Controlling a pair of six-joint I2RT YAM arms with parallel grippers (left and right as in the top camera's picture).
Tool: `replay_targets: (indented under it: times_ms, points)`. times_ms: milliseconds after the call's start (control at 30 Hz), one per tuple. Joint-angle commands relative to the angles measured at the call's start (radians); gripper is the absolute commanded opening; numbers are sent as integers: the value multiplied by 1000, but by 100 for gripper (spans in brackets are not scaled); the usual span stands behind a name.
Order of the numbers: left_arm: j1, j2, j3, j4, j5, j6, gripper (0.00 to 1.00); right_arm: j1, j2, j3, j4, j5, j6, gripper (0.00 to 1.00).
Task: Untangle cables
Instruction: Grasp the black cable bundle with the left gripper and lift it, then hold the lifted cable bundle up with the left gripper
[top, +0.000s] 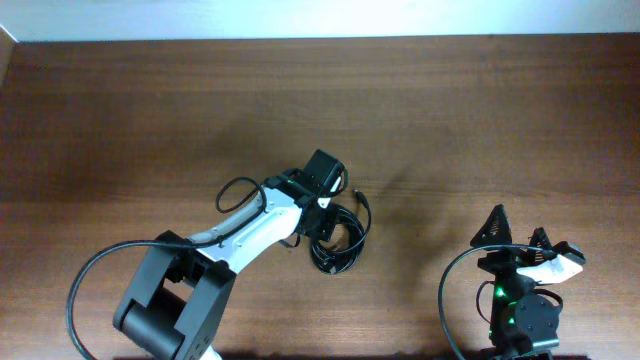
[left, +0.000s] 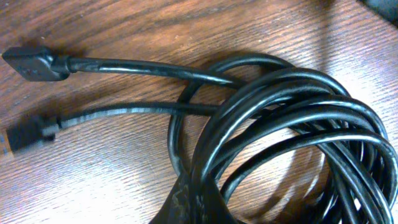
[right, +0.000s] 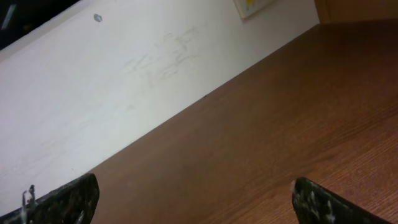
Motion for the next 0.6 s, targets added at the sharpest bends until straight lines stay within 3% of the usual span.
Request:
replay_targets:
  times_ms: [0,200,300,433,567]
  points:
    - [2,-23,14,1,26,1,0,-5,-3,-9,-1,-2,-3,99]
    - [2,-189,183,-157,26,-34,0,-5,-3,-9,-1,-2,-3,98]
    - [2,-313,188,-169,25,-55,0,-5,-3,-9,0,-2,-3,98]
    - [2,-329,187,-209,25,-55,0,-5,-3,-9,0,-2,-3,99]
    - [2,-328,187,-217,25,-55,21,-5,-3,-9,-1,-2,-3,98]
